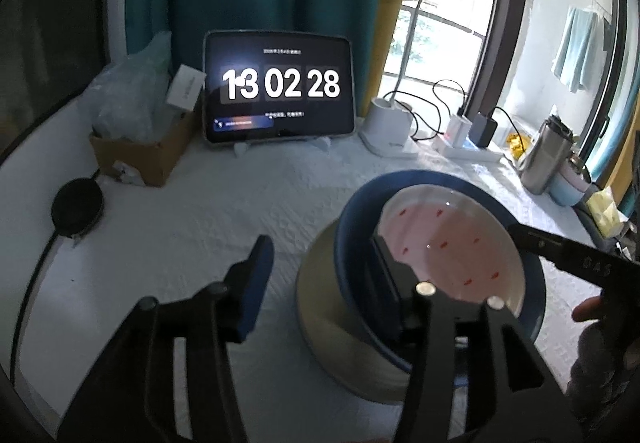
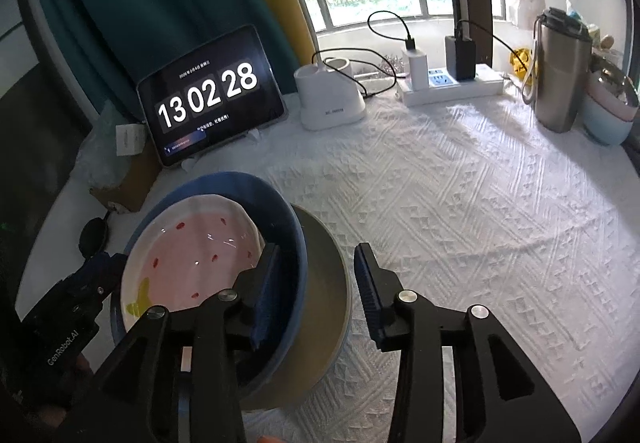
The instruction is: Organize plates and bowls
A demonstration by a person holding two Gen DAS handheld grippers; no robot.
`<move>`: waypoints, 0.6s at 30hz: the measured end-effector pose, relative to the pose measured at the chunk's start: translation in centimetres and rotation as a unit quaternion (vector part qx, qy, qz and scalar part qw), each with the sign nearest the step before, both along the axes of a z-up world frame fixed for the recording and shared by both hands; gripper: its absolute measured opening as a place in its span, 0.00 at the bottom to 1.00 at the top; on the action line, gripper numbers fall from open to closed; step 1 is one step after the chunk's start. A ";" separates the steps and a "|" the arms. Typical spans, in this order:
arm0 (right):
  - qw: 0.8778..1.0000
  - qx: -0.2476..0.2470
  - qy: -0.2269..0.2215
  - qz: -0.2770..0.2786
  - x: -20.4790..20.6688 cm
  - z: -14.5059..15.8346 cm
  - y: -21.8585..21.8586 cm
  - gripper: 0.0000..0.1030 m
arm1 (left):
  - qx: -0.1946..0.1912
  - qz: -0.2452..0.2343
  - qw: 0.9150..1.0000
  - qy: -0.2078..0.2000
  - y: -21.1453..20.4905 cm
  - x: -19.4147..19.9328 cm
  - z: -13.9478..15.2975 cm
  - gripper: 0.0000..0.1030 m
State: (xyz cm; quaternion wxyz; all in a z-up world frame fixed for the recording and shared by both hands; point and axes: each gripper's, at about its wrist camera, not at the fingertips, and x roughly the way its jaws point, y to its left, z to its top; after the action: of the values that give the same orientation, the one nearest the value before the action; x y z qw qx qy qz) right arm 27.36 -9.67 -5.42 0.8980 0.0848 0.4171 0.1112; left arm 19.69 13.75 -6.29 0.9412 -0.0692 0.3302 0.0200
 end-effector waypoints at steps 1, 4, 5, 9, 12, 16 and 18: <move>1.000 0.000 -0.002 0.000 -0.1 0.1 -0.1 0.39 | 0.000 0.002 1.000 -0.001 0.0 -0.1 0.1 0.49; 1.000 -0.002 -0.007 -0.001 -0.5 0.4 -0.4 0.39 | -0.002 0.006 1.000 -0.007 -0.1 -0.7 0.4 0.50; 1.000 -0.003 -0.008 -0.001 -0.7 0.5 -0.6 0.39 | 0.003 0.008 1.000 -0.012 -0.3 -1.0 0.6 0.50; 1.000 -0.006 -0.015 -0.005 -1.4 0.8 -1.2 0.39 | 0.016 0.000 0.999 -0.030 -1.6 -2.2 1.5 0.51; 1.000 -0.005 -0.021 -0.003 -2.1 1.0 -1.8 0.40 | 0.019 -0.007 0.999 -0.041 -2.5 -3.0 2.0 0.53; 0.999 -0.017 -0.030 -0.008 -3.2 1.3 -2.7 0.40 | 0.013 -0.011 0.999 -0.044 -3.9 -4.1 2.4 0.67; 0.999 -0.018 -0.033 -0.011 -3.7 1.4 -3.4 0.40 | 0.016 -0.016 0.998 -0.051 -4.7 -4.7 2.6 0.68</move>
State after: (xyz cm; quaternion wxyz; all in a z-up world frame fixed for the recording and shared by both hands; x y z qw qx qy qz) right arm 23.64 -13.11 -3.99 0.9140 0.0692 0.3881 0.0962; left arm 15.00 9.00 -3.66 0.9578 -0.0499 0.2829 0.0065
